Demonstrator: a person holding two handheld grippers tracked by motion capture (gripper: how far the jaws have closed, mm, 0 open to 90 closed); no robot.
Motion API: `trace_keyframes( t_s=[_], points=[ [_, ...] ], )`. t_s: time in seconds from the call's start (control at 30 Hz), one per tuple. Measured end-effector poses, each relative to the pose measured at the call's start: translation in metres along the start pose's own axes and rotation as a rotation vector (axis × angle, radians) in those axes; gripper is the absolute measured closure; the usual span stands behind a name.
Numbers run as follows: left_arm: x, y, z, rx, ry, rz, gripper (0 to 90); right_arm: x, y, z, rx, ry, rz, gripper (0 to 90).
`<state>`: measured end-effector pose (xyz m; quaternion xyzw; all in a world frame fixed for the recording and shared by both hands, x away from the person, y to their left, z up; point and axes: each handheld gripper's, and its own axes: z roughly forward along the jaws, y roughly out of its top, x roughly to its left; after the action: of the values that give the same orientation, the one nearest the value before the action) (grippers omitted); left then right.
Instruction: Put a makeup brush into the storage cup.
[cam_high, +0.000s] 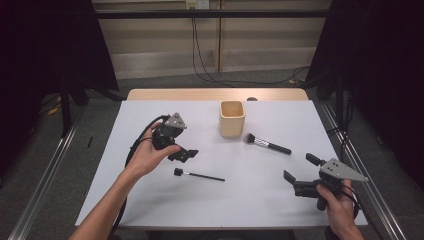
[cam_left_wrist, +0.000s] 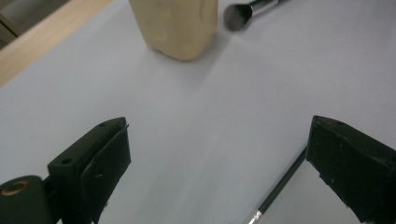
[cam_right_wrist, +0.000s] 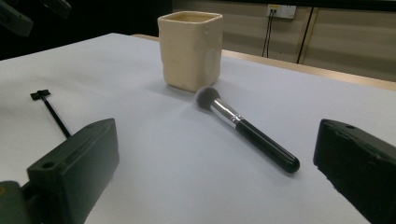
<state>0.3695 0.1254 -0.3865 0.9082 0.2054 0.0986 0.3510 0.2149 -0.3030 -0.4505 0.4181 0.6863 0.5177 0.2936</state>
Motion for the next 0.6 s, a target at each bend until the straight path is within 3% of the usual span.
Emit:
trace_keyframes(
  t_s=[0.23,0.5,0.6],
  points=[
    [-0.007,0.001,0.010,0.133,-0.069,0.036,5.9,0.000,0.000,0.000,0.001,0.000,-0.002,0.0],
    [-0.012,0.000,0.023,0.215,-0.135,0.057,5.9,0.001,-0.001,0.001,0.016,0.005,-0.007,0.0],
    [-0.016,-0.002,0.031,0.257,-0.149,0.095,6.5,0.001,-0.001,0.001,0.015,0.007,-0.006,0.0]
  ],
)
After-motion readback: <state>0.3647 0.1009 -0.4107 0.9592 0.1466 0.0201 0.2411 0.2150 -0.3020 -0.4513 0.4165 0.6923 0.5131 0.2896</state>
